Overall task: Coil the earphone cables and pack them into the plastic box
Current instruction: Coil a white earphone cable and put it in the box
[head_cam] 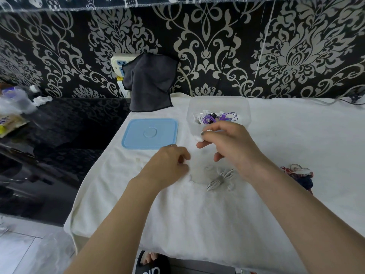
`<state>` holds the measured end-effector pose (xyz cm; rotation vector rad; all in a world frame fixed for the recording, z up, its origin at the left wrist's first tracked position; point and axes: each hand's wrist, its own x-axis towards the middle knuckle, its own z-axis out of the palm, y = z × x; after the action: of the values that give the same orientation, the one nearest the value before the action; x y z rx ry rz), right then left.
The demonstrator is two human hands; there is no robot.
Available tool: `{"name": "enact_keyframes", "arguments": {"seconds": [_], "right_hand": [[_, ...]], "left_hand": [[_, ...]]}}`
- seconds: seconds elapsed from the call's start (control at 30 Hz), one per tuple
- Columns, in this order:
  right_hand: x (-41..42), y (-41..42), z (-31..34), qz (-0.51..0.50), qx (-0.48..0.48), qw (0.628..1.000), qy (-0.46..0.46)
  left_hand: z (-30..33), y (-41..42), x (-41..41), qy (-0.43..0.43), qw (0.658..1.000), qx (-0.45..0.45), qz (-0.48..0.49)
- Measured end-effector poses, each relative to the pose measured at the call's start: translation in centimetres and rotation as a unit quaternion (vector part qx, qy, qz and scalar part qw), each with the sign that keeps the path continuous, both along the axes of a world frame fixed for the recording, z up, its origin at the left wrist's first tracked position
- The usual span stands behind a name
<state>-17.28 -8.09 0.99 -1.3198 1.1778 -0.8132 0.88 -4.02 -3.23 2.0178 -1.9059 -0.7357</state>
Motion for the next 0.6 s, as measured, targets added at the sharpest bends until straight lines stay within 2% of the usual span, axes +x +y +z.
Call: {"name": "enact_keyframes", "arguments": {"seconds": [0.17,0.3,0.37,0.47,0.53,0.6], "right_hand": [[-0.1,0.0,-0.3,-0.002,-0.019,1.0,0.006],[0.0,-0.3,-0.5,-0.01,-0.036,0.999,0.019],[0.0,-0.3,-0.4,-0.012,-0.044,0.999,0.018],[0.0,-0.3,-0.2,-0.012,-0.048,0.999,0.002],[0.0,-0.1,-0.1,-0.002,-0.045,0.999,-0.01],[0.0,0.0,-0.1,0.006,-0.047,0.999,-0.011]], "left_hand": [[0.0,-0.2,-0.1,-0.014,1.0,-0.011,-0.009],[1.2,-0.3,-0.5,0.105,0.991,-0.053,0.056],[2.4,-0.5,-0.9,0.225,0.965,-0.061,0.118],[4.1,-0.4,-1.9,0.436,0.883,-0.022,0.173],[4.8,-0.2,-2.3,0.507,0.844,0.01,0.176],[5.1,-0.1,-2.5,0.524,0.833,0.019,0.174]]}}
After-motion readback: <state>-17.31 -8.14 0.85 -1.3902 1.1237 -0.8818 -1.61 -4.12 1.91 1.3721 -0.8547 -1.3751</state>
